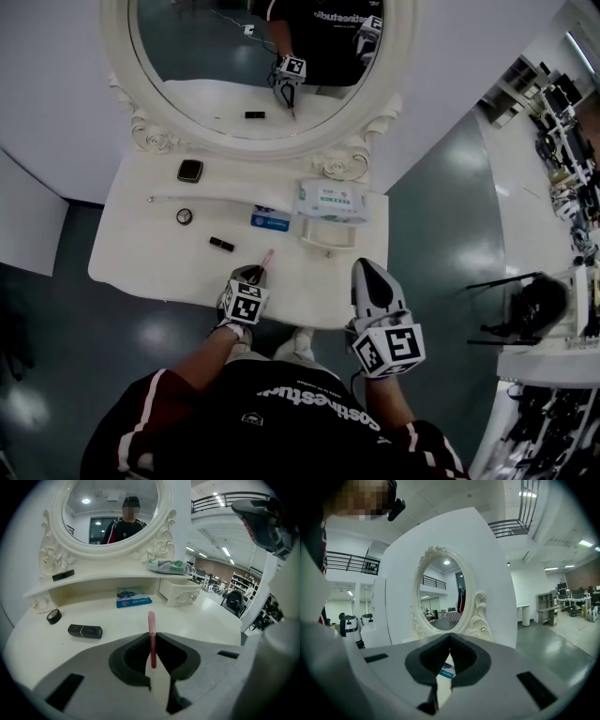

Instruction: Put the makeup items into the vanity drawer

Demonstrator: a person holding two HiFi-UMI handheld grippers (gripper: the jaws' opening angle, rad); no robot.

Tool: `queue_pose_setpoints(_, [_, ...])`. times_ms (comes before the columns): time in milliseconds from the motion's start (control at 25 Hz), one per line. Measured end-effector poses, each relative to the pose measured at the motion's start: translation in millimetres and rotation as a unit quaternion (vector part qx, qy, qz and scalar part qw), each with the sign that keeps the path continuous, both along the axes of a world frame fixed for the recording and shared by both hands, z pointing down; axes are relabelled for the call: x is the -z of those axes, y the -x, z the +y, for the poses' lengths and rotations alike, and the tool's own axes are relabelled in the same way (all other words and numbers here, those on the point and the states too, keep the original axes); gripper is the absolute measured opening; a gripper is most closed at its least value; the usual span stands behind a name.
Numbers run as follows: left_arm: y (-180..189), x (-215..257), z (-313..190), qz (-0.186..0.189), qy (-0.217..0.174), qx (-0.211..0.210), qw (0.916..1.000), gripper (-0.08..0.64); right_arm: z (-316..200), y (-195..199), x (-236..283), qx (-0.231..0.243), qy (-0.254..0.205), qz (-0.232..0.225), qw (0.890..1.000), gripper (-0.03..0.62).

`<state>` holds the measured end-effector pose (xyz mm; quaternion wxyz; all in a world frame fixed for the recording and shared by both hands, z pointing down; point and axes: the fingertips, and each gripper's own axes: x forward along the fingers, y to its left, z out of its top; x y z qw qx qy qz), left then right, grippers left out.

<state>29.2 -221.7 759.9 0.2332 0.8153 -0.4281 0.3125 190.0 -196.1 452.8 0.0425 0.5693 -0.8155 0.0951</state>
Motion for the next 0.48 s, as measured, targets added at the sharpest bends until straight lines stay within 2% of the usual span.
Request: queue_pose_setpoints(480, [15,71,-24,0.022,-0.069,-0.028,0.997,0.046,-10,15,17,-0.002,-0.027,0.0,1.0,-0.002])
